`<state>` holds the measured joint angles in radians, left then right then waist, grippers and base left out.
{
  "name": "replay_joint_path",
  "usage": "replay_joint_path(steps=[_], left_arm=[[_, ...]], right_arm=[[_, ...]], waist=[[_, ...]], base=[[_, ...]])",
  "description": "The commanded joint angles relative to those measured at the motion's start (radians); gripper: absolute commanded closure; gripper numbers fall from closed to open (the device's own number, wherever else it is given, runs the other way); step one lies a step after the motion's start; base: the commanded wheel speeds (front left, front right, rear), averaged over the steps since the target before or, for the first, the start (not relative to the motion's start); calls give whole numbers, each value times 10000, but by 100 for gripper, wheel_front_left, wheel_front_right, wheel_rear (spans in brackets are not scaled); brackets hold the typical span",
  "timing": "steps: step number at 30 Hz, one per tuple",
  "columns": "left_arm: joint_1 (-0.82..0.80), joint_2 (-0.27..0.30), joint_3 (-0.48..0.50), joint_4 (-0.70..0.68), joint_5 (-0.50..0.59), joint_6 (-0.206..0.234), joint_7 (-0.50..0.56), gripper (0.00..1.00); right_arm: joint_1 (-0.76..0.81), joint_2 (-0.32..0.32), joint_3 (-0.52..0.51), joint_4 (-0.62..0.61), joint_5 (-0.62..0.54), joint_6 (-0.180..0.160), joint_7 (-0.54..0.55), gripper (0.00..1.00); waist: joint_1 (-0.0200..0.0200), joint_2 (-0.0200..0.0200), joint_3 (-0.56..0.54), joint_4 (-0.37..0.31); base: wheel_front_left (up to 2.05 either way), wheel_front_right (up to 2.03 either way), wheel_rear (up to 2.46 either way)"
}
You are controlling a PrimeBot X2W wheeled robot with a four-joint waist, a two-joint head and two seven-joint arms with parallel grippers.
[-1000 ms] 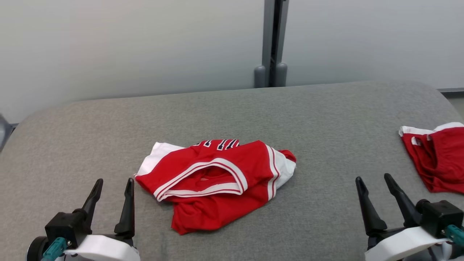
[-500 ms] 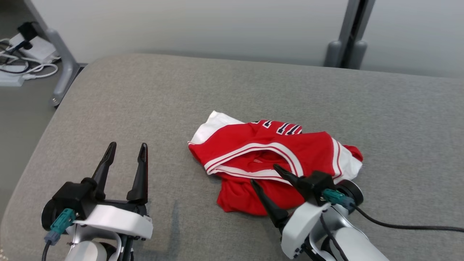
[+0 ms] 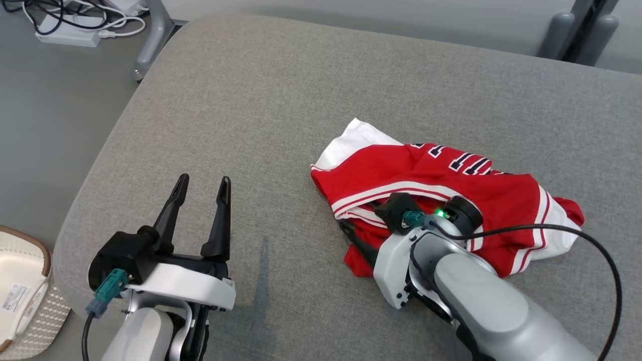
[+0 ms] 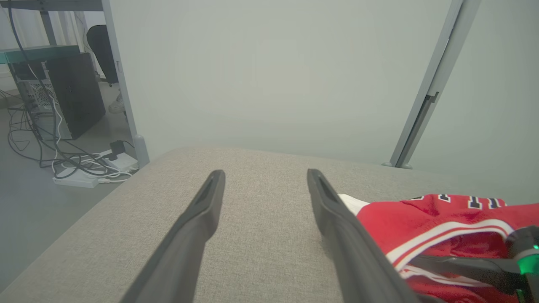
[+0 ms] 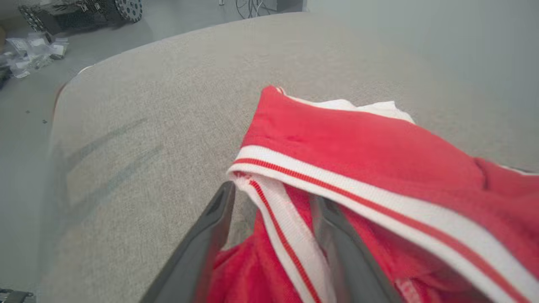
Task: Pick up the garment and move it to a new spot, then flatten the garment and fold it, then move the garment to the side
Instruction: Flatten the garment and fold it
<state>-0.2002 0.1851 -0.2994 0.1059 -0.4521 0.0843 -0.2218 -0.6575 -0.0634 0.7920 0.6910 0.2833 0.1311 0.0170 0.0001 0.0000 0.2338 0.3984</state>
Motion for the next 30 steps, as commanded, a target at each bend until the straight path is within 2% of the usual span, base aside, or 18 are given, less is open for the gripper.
replay_joint_path(steps=[1, 2, 9, 17, 23, 30], left_arm=[[-264, -19, 12, 97, -72, -59, -99, 0], [-280, -39, 19, 156, -78, -86, -122, 0], [-372, 32, 182, 346, -59, -118, -267, 0], [-188, 246, 370, 215, 1, -3, -324, 0], [120, 459, 479, -40, 25, 208, -184, 0], [328, 652, 545, -481, 57, 421, -3, 0]], right_arm=[[-296, 4, -6, 279, 247, -8, -201, 76], [-413, 31, -44, 389, 400, -8, -289, 100], [-848, 92, -177, 283, 1229, -8, -1067, 100], [-1070, -278, -746, -1052, 1099, -8, -1511, 100], [-301, -944, -2053, -3109, 852, -8, -1098, 100], [1983, -1349, -4721, -5740, 708, -8, 59, 100]], waist=[[-1, 0, 89, 71], [-1, 0, 95, 60], [-1, 0, 25, -412], [-1, 0, -247, -1261], [-1, 0, -511, -2096], [-1, 0, -493, -2956]], base=[[0, 0, 0], [0, 0, 0], [0, 0, 0], [0, 0, 0], [0, 0, 0], [0, 0, 0]])
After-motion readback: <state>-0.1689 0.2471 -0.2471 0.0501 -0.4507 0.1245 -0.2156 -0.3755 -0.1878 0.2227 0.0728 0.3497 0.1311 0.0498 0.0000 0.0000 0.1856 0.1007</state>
